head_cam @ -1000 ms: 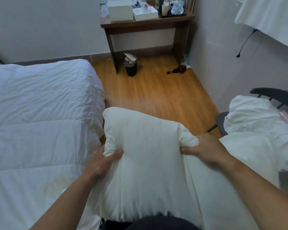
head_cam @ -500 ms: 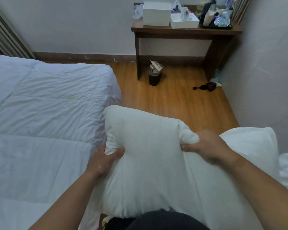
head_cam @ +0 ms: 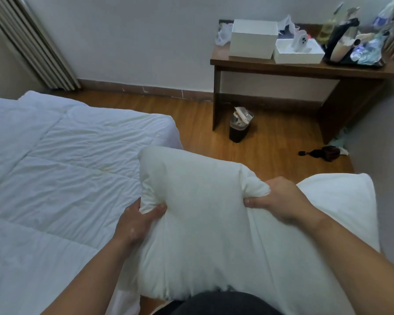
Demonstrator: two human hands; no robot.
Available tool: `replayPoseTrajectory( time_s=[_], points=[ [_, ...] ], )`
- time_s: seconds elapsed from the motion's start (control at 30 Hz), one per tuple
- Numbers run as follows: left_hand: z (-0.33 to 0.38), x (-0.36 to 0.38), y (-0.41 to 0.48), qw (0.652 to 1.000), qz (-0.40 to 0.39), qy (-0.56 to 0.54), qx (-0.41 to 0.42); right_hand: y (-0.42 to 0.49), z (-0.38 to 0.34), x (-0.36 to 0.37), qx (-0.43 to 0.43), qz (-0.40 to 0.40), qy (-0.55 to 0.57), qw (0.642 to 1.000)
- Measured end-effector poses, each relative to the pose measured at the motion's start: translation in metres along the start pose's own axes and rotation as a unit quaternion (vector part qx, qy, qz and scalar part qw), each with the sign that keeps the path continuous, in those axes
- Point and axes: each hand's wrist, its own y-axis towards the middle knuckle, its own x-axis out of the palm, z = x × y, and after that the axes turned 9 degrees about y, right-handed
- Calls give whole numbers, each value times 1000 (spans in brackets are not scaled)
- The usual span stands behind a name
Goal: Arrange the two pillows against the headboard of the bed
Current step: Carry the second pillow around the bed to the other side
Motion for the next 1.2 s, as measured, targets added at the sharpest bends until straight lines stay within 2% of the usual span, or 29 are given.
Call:
replayPoseTrajectory(
  time_s=[0.23, 0.6, 0.83, 1.2],
  points=[
    [82, 9, 83, 998, 51, -26, -27, 141, -46, -72, -42, -41, -39, 997],
    [152, -10, 227, 992, 88, -81, -49, 326, -132, -111, -78, -63, -79, 992],
    [191, -52, 355, 989, 92, -101, -54, 446, -220, -122, -101, -53, -98, 989],
    [239, -130, 515, 982, 140, -101, -71, 626, -337, -129, -172, -78, -80, 979]
  ],
)
